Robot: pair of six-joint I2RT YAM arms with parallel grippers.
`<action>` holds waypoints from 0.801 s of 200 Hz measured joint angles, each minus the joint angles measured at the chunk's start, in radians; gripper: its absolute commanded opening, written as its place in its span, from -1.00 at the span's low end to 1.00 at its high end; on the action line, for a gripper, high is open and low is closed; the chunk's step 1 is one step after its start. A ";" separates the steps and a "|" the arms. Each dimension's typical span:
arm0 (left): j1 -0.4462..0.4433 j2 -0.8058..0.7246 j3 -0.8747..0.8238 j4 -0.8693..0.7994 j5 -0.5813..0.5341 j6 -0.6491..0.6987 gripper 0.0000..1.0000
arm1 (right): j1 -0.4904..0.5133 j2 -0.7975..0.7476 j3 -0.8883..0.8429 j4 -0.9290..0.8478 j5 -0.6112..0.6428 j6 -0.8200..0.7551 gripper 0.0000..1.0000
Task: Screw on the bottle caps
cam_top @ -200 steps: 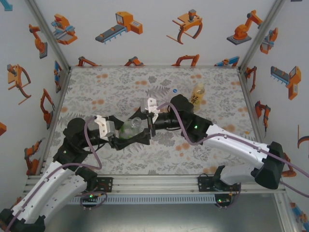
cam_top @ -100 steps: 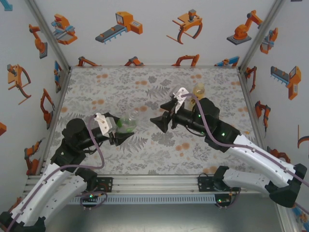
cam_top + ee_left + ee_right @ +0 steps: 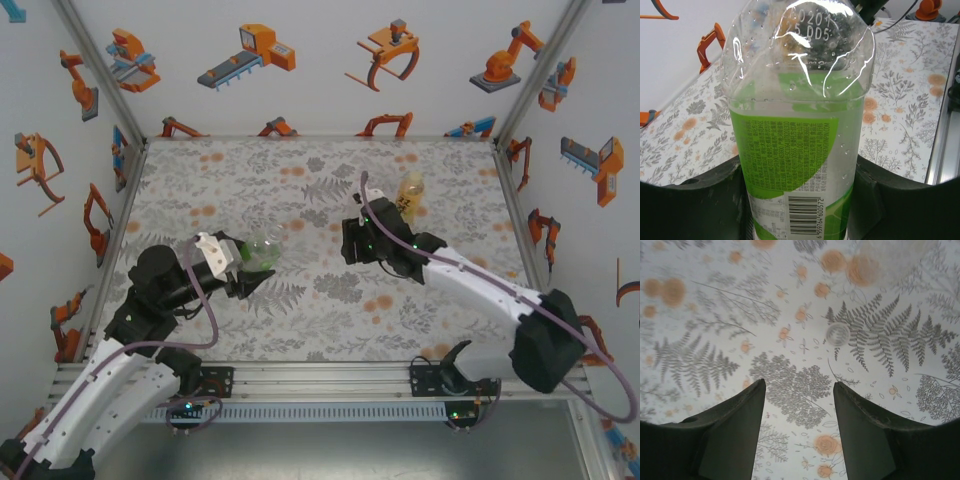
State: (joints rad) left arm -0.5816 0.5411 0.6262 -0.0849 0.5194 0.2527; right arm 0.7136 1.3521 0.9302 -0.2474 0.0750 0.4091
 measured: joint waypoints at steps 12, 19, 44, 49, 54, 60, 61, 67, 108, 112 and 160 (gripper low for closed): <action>0.000 0.000 0.000 0.000 0.000 0.000 -0.18 | -0.011 0.084 0.022 -0.005 0.004 0.002 0.15; 0.000 0.000 0.000 -0.001 0.000 0.002 -0.18 | -0.018 0.134 0.039 -0.008 0.010 0.003 0.15; 0.000 0.003 0.000 -0.003 -0.001 0.004 -0.18 | -0.034 0.277 0.108 -0.013 0.026 0.003 0.18; 0.000 0.003 0.000 -0.003 -0.002 0.004 -0.18 | -0.037 0.298 0.119 -0.012 0.028 0.003 0.18; 0.000 0.004 0.000 -0.003 -0.003 0.004 -0.18 | -0.039 0.318 0.129 -0.010 0.028 0.003 0.18; 0.000 0.005 0.000 -0.003 -0.003 0.004 -0.18 | -0.043 0.343 0.142 -0.008 0.029 0.003 0.18; 0.000 0.005 0.000 -0.003 -0.003 0.004 -0.18 | -0.043 0.345 0.144 -0.008 0.030 0.003 0.18; 0.000 0.006 0.000 -0.003 -0.003 0.005 -0.18 | -0.046 0.366 0.154 -0.006 0.032 0.002 0.18; 0.000 0.012 0.000 -0.006 -0.003 0.007 -0.18 | -0.072 0.473 0.204 -0.001 0.049 -0.013 0.08; 0.000 0.012 0.000 -0.006 -0.003 0.007 -0.17 | -0.075 0.479 0.207 -0.001 0.049 -0.013 0.06; 0.001 0.016 0.000 -0.007 -0.003 0.007 -0.18 | -0.087 0.497 0.211 0.010 0.013 -0.020 -0.23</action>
State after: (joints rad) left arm -0.5808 0.5571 0.6262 -0.0917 0.5159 0.2600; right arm 0.6270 1.8496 1.1408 -0.2371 0.0883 0.3889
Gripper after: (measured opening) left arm 0.545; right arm 0.409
